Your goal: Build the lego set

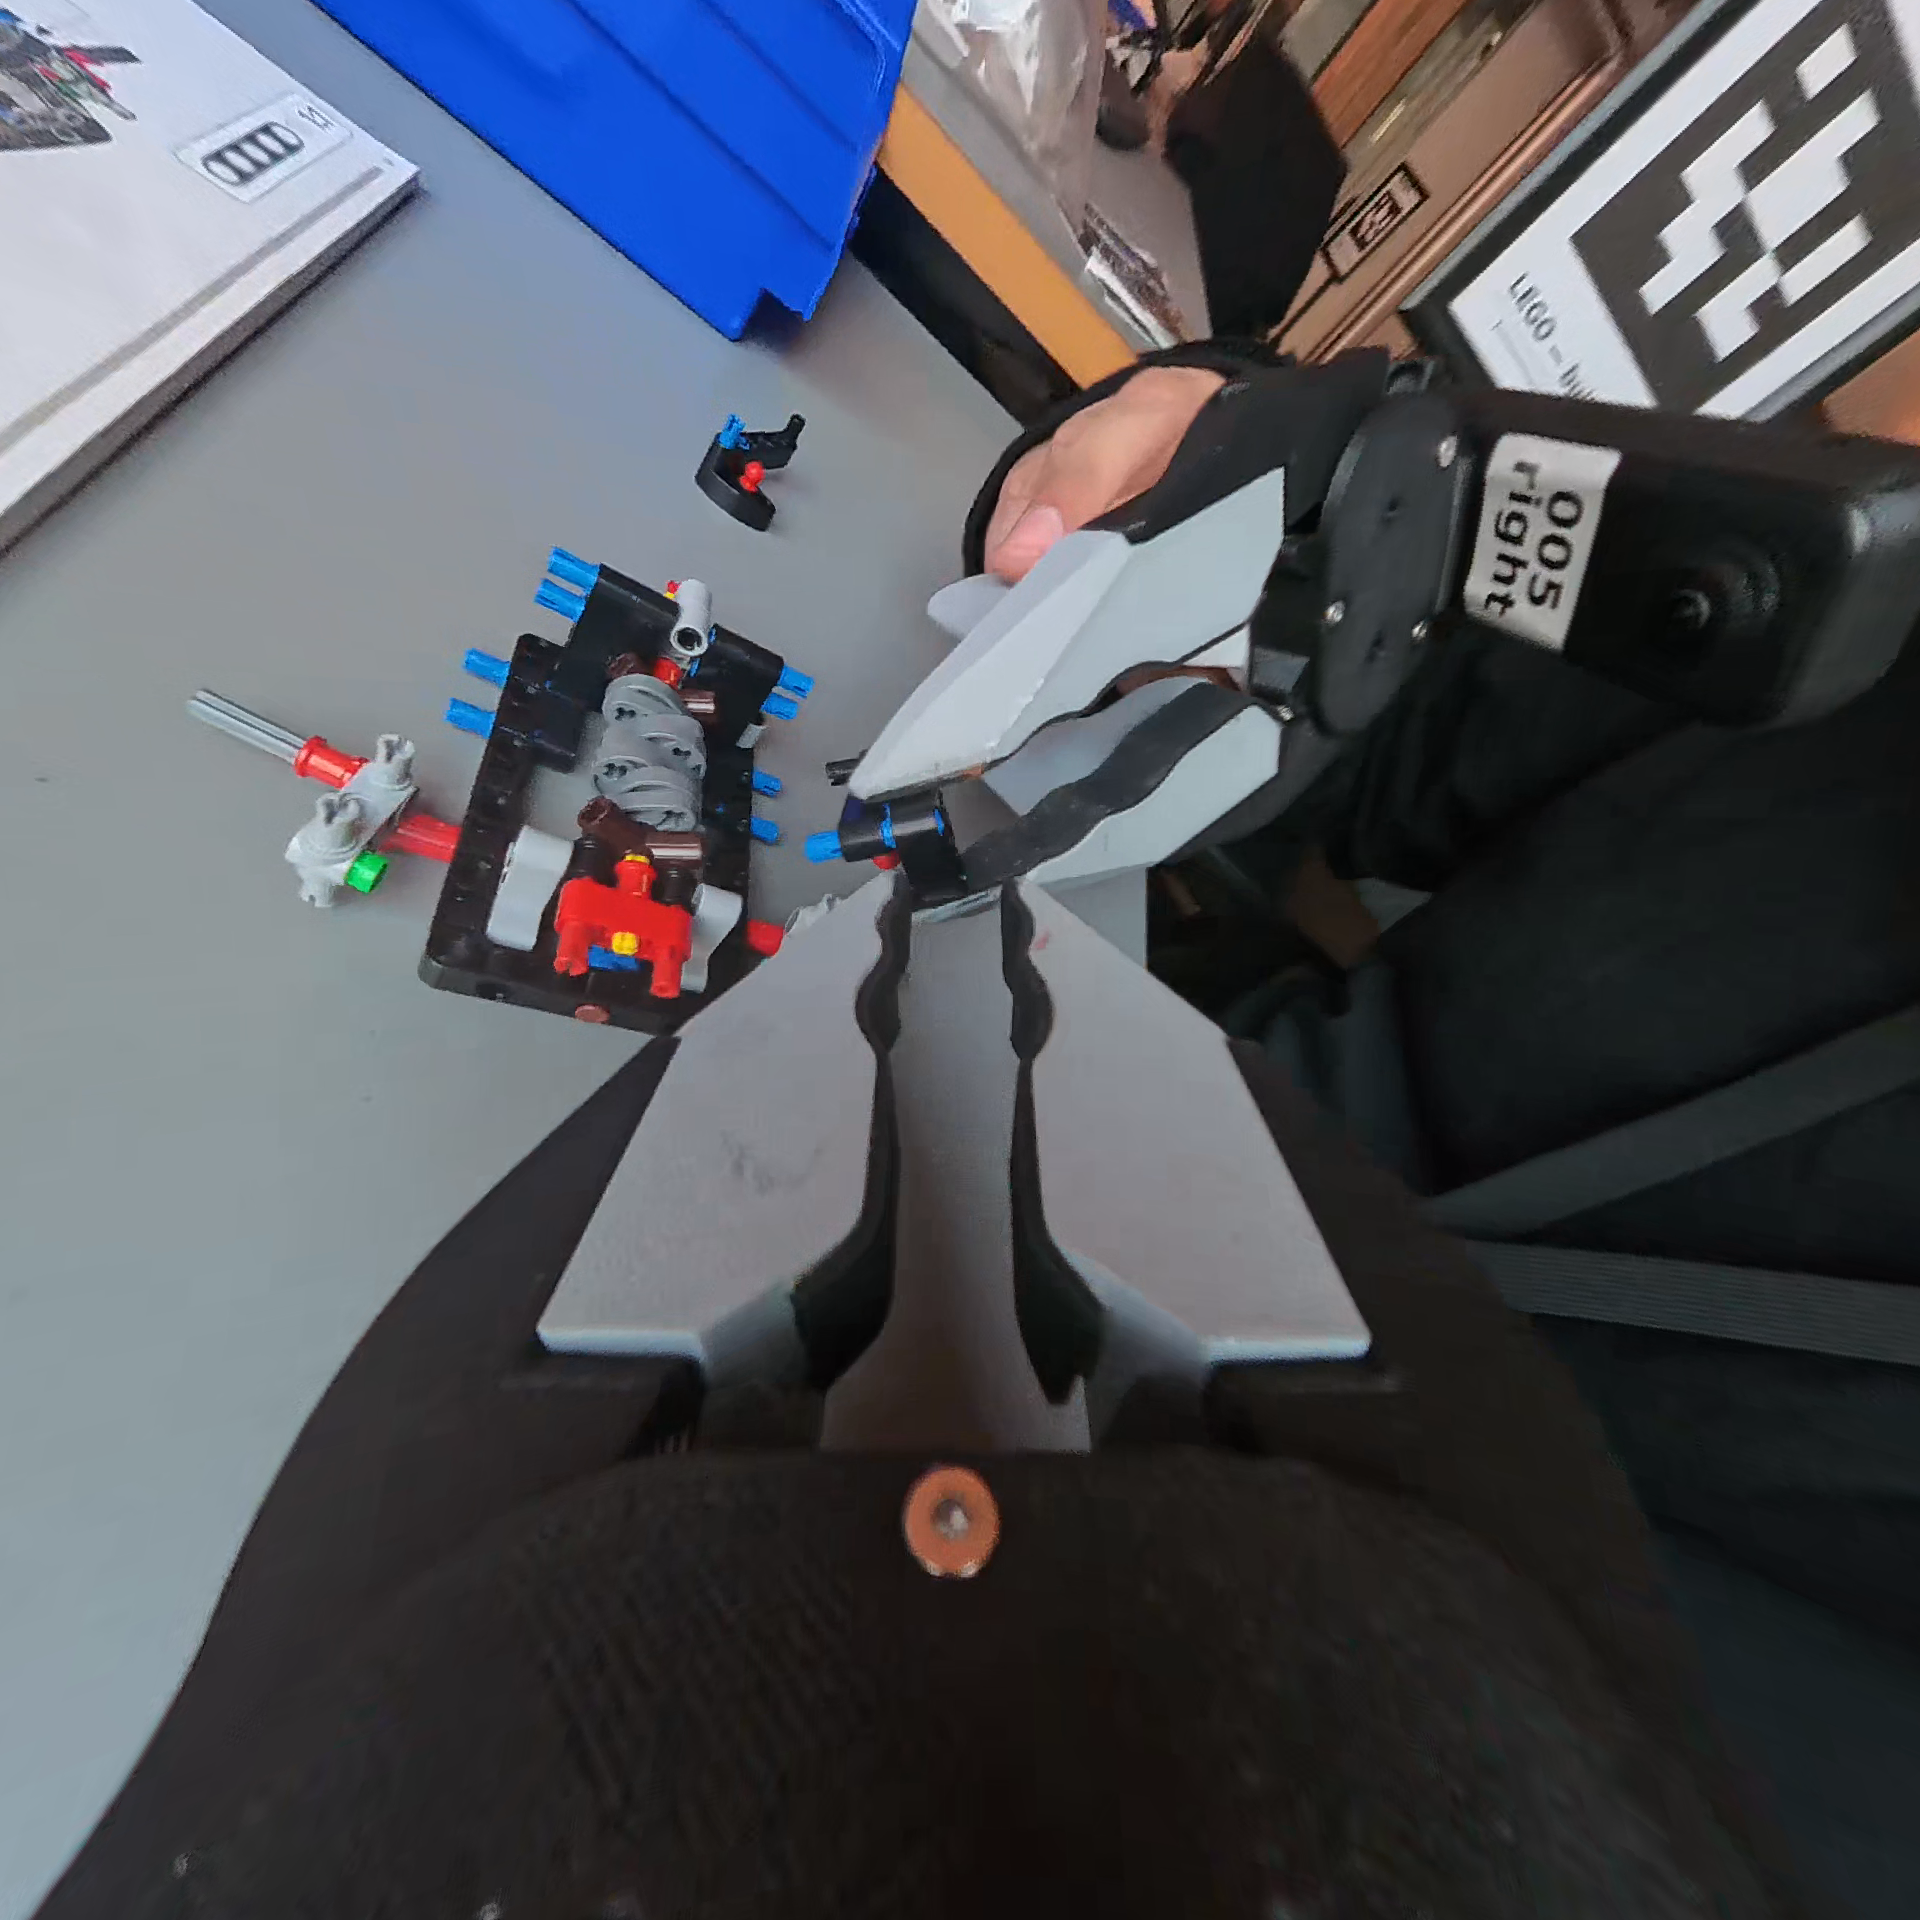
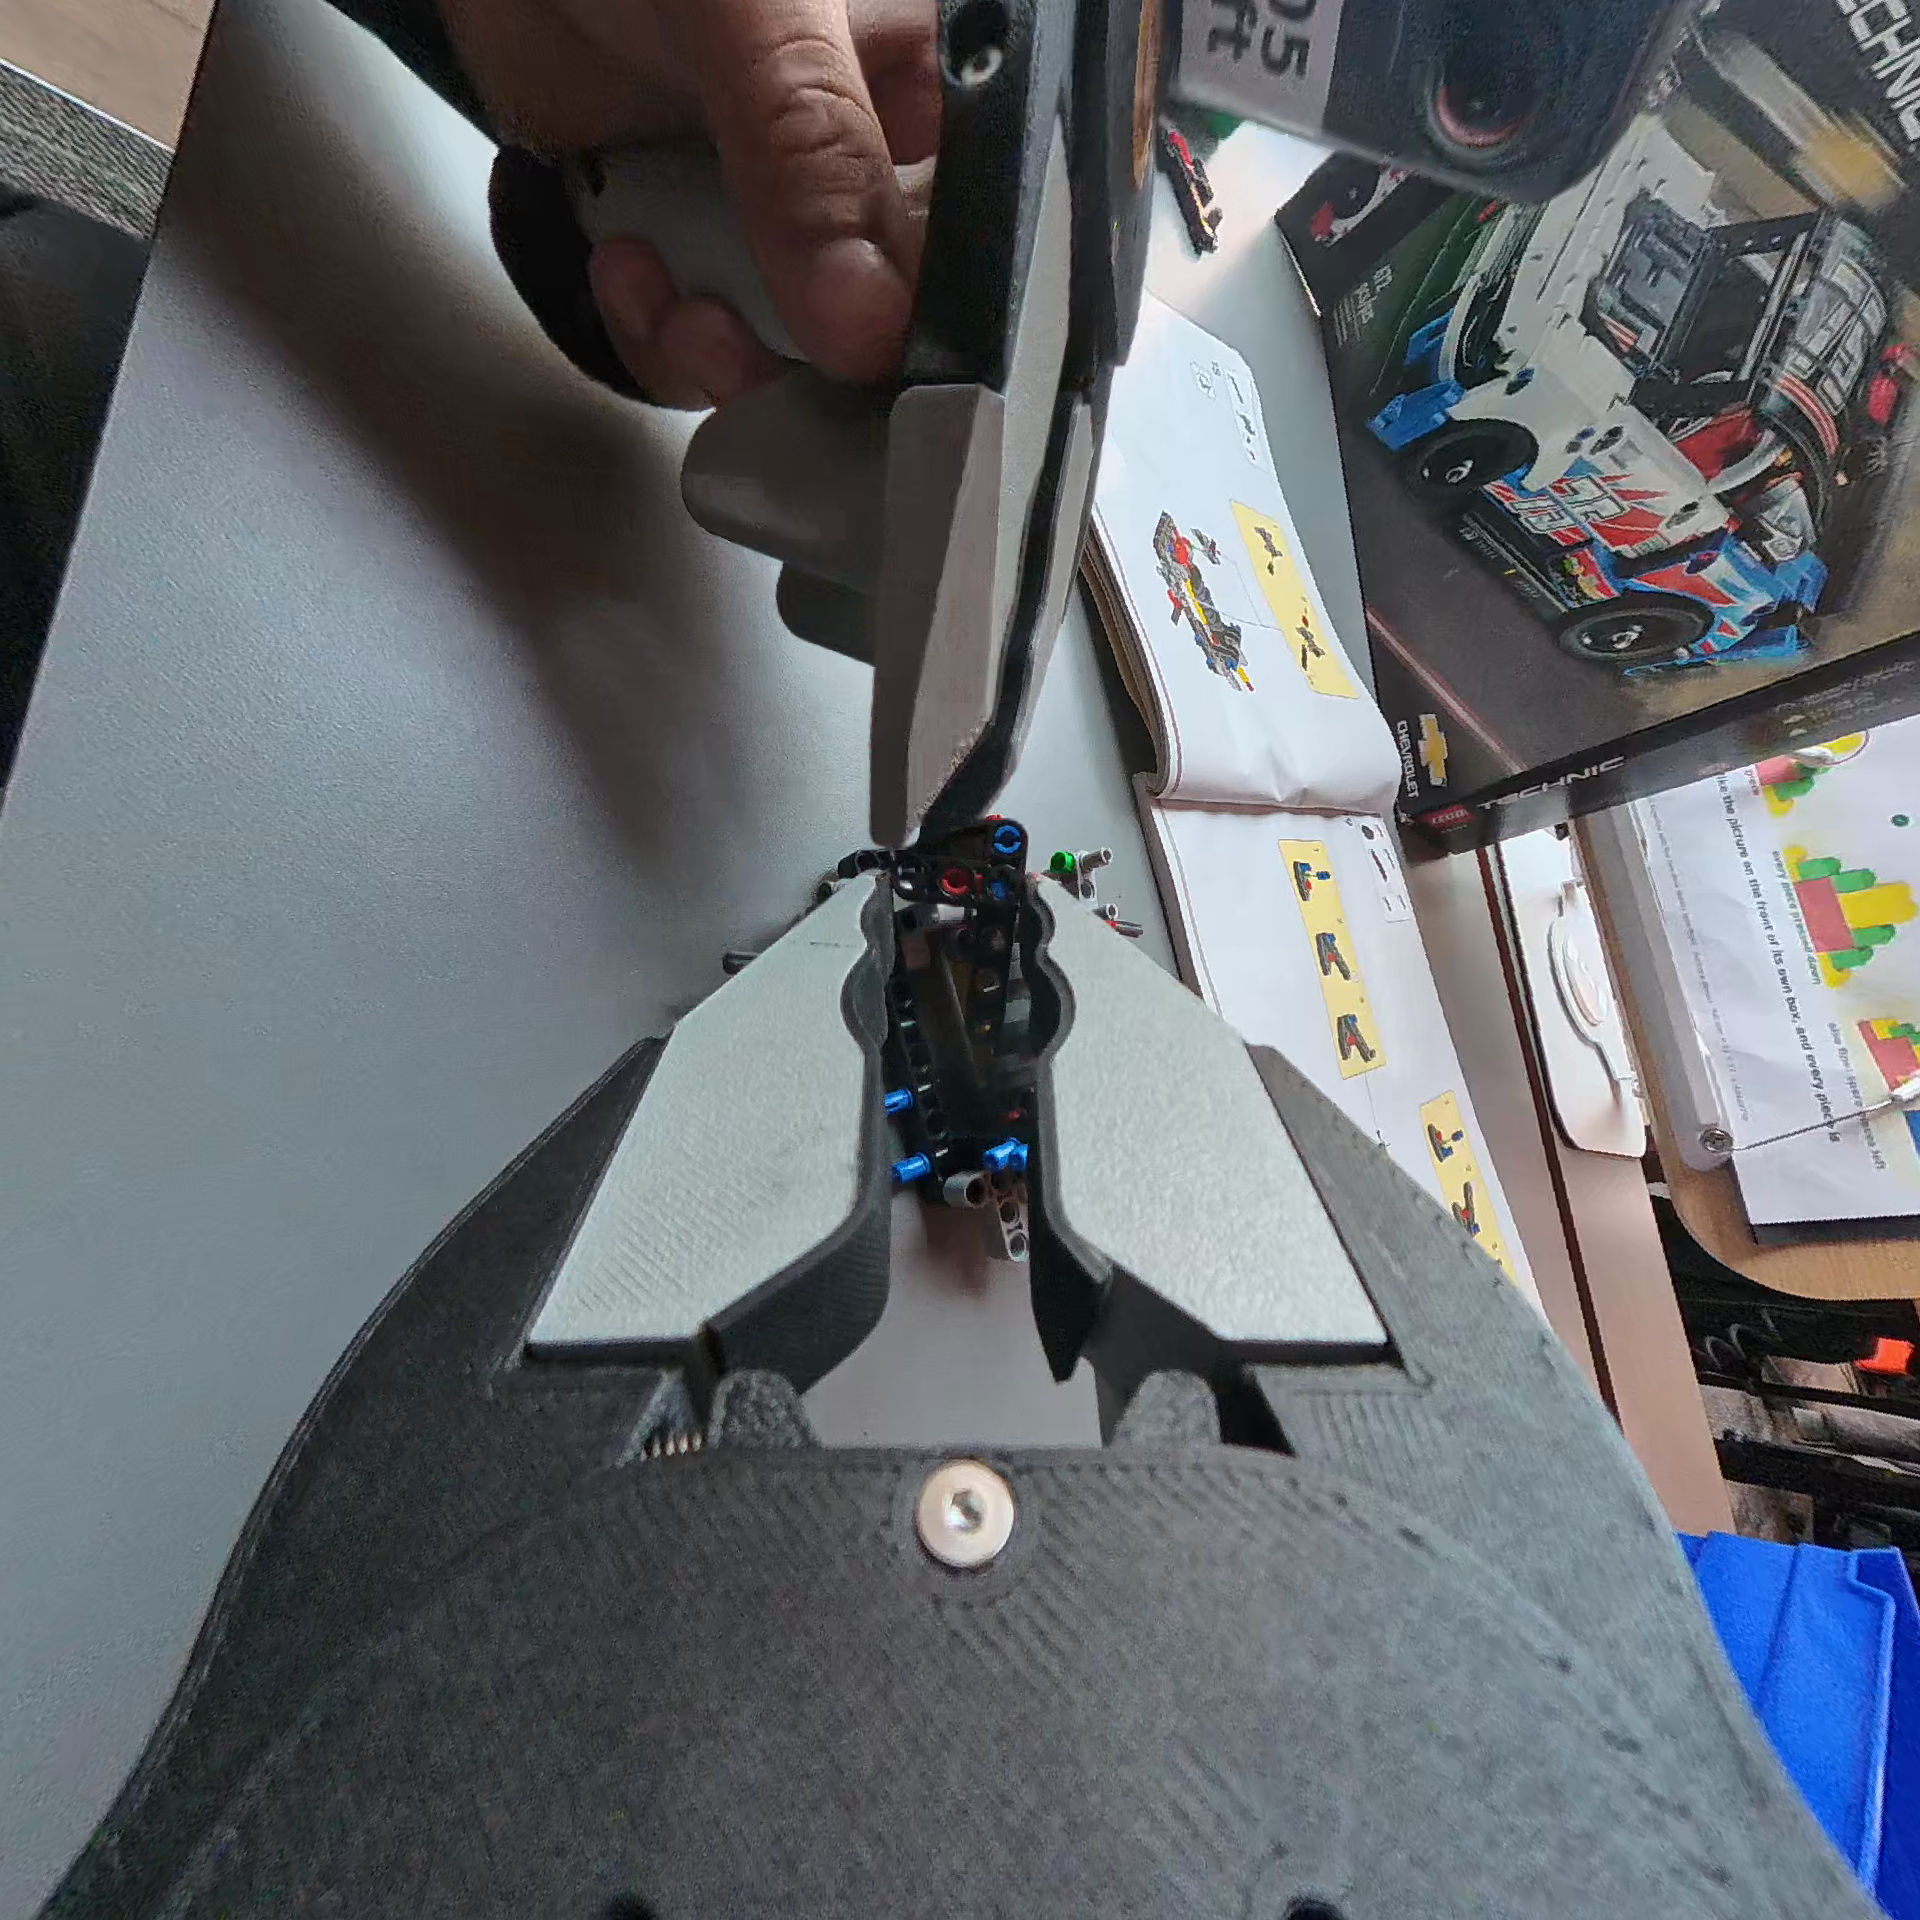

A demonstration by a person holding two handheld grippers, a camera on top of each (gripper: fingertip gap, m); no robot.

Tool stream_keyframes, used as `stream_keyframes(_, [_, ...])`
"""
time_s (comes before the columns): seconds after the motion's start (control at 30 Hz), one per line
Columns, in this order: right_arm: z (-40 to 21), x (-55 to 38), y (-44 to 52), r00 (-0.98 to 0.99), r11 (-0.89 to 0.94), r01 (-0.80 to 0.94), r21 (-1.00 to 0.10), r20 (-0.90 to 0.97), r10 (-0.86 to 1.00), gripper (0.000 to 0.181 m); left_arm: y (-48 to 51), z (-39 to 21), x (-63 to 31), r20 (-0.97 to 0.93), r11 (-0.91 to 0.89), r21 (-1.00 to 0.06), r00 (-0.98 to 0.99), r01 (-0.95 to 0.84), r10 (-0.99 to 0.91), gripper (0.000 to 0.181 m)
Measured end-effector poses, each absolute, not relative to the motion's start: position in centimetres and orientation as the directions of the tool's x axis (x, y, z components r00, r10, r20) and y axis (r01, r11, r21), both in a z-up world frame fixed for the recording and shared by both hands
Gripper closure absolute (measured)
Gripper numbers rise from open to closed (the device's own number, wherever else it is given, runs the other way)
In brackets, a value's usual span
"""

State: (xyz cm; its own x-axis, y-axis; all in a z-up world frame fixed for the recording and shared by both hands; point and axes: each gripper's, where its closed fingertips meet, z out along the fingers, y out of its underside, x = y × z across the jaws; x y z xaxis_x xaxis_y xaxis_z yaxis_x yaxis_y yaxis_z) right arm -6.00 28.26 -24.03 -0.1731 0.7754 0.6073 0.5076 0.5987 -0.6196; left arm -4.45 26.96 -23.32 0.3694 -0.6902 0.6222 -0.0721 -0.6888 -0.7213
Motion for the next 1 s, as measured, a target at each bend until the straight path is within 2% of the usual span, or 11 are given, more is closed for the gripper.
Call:
stream_keyframes(0.1, [-23.8,-6.1,28.1,-0.167,0.594,0.501,-0.63,0.602,0.781,0.161,27.2,-23.3,-4.6,0.665,-0.717,-0.697,0.347,-0.029,-0.661,0.175])
stream_keyframes(0.47, [-23.1,-6.4,28.2,-0.125,0.592,0.475,-0.651,0.616,0.778,0.157,27.5,-23.1,-4.8,0.686,-0.724,-0.689,0.34,0.02,-0.643,0.176])
stream_keyframes(0.77, [-22.9,-6.4,28.3,-0.113,0.676,0.481,-0.559,0.725,0.68,0.16,27.7,-22.9,-4.8,0.781,-0.786,-0.609,0.259,0.107,-0.569,0.176])
stream_keyframes(0.9, [-23.0,-6.3,28.4,-0.12,0.664,0.487,-0.567,0.709,0.695,0.16,27.8,-23.0,-4.8,0.751,-0.766,-0.638,0.285,0.08,-0.596,0.176])
stream_keyframes(1.0, [-23.3,-5.8,28.7,-0.142,0.634,0.505,-0.586,0.668,0.731,0.16,28.1,-23.3,-5.8,0.628,-0.682,-0.731,0.383,-0.006,-0.677,0.181])
